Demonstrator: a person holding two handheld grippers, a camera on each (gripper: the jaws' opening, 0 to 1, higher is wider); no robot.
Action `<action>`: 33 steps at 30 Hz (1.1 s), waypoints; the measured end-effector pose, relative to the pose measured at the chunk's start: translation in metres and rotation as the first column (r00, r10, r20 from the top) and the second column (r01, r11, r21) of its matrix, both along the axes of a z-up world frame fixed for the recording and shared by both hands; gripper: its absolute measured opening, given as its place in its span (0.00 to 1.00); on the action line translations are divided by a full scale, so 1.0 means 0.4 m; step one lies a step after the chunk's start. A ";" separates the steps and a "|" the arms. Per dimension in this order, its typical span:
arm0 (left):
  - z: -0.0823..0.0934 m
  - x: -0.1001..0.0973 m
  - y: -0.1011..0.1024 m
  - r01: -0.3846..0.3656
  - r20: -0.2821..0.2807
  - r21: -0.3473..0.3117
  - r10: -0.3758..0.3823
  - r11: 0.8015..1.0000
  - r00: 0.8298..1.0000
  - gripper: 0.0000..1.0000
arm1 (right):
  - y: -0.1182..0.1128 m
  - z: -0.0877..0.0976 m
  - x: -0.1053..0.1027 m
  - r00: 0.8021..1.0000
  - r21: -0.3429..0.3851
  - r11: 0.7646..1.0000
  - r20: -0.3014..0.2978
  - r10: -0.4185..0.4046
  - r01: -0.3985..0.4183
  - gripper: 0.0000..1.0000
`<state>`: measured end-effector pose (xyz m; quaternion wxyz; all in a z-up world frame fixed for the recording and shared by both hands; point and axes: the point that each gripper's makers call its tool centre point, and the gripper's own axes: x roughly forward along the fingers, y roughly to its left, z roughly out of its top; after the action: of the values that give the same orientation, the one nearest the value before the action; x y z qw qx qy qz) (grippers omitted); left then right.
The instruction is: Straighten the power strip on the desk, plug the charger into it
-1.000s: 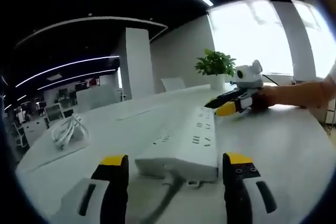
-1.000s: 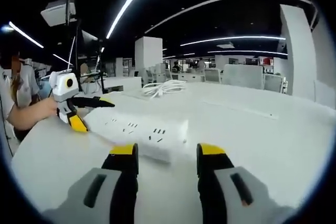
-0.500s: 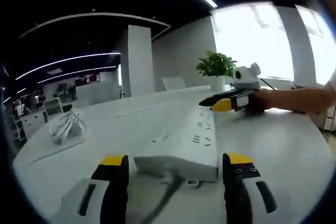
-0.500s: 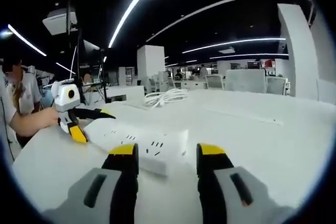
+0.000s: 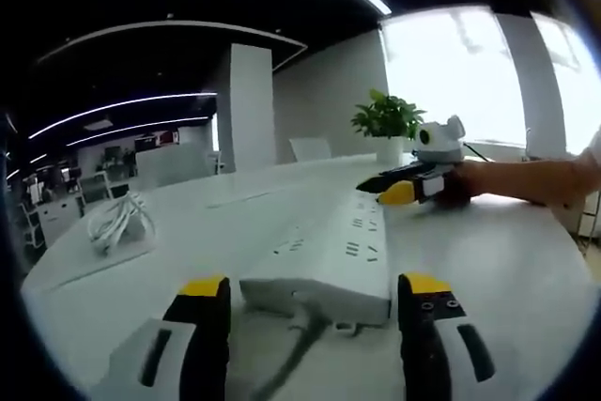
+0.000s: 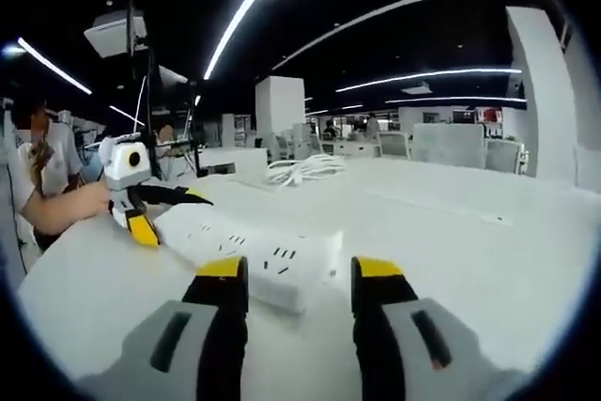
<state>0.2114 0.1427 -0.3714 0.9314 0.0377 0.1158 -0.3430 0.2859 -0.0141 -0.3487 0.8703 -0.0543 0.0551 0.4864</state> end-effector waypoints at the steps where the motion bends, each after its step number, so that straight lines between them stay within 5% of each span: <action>1: 0.000 0.001 0.000 0.001 -0.001 -0.001 -0.001 1.000 1.000 0.74 | 0.000 0.001 0.002 1.000 0.002 1.000 0.002 0.003 -0.003 0.41; 10: -0.001 0.007 0.001 0.008 -0.002 -0.005 -0.008 1.000 1.000 0.74 | 0.007 0.018 -0.001 0.999 0.055 0.998 -0.015 0.042 -0.041 0.43; 33: -0.001 0.013 0.006 0.012 0.002 -0.009 -0.012 1.000 1.000 0.73 | 0.032 -0.017 -0.018 0.990 -0.015 0.990 -0.015 0.140 -0.140 0.47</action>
<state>0.2165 0.1453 -0.3718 0.9295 0.0348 0.1133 -0.3493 0.2787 -0.0015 -0.3553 0.8332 -0.0616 0.0614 0.5460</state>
